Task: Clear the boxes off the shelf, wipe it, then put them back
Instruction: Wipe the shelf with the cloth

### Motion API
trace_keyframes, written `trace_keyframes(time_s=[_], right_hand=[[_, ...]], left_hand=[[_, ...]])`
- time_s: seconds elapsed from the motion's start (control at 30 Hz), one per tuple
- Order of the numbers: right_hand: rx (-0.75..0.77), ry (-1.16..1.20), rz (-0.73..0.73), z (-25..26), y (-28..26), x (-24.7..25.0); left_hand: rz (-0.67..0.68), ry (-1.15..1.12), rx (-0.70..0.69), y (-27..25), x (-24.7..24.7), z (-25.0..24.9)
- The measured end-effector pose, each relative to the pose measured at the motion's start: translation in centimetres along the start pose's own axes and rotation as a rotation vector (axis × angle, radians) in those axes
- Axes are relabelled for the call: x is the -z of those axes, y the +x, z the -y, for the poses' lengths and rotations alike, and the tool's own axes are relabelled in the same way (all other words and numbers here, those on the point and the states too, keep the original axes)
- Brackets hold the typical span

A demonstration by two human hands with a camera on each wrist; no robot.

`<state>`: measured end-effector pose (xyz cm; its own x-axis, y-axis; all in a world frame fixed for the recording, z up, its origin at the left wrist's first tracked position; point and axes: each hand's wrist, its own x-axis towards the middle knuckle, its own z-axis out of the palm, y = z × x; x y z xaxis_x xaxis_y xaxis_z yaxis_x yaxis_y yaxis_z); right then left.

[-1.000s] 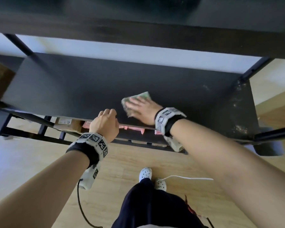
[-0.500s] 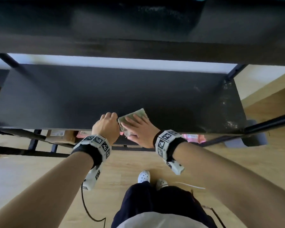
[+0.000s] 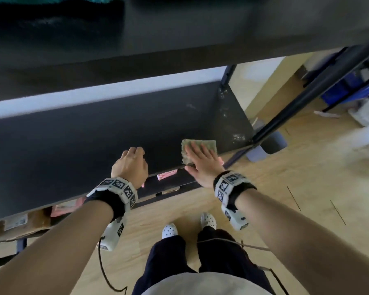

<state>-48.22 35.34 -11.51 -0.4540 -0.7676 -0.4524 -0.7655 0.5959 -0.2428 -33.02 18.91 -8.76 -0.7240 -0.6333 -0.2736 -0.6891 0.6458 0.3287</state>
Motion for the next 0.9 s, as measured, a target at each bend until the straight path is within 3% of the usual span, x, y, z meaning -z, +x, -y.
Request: trace_keyframes(time_s=[0.1,0.17,0.23,0.4,0.47,0.6,0.67,0.73,0.9], right_hand=[[0.196,-0.047,0.006,3.6,-0.1,-1.1],[0.249,-0.043,0.031,3.3,0.4,-0.8],[0.2,-0.004,-0.001,0.8,0.6,0.0],[-0.161,0.115,-0.039,-8.5,-0.9,2.5],[-0.114,0.082,-0.008,-8.5,-1.7,2.6],[0.121,0.042,0.016,-3.6,-0.9,1.1],[0.152,0.051,0.009,-2.7,0.2,0.8],[0.122,0.095,-0.021,-4.2,1.0,1.2],[-0.131,0.165,-0.124,-11.4,1.8,3.6]], left_hand=[[-0.005,-0.007,0.009,0.3,-0.4,-1.8],[-0.009,0.013,0.007,0.3,-0.6,-2.6],[-0.004,0.034,-0.011,0.4,-0.8,-3.3],[-0.002,0.06,-0.04,1.0,-1.2,-5.2],[0.007,0.065,-0.043,1.4,-1.6,-6.2],[0.03,0.053,-0.043,1.9,-2.7,-8.6],[0.032,0.047,-0.042,2.0,-3.0,-9.6],[0.029,0.036,-0.03,2.1,-3.1,-10.4],[0.033,-0.022,0.041,2.4,-3.2,-11.5]])
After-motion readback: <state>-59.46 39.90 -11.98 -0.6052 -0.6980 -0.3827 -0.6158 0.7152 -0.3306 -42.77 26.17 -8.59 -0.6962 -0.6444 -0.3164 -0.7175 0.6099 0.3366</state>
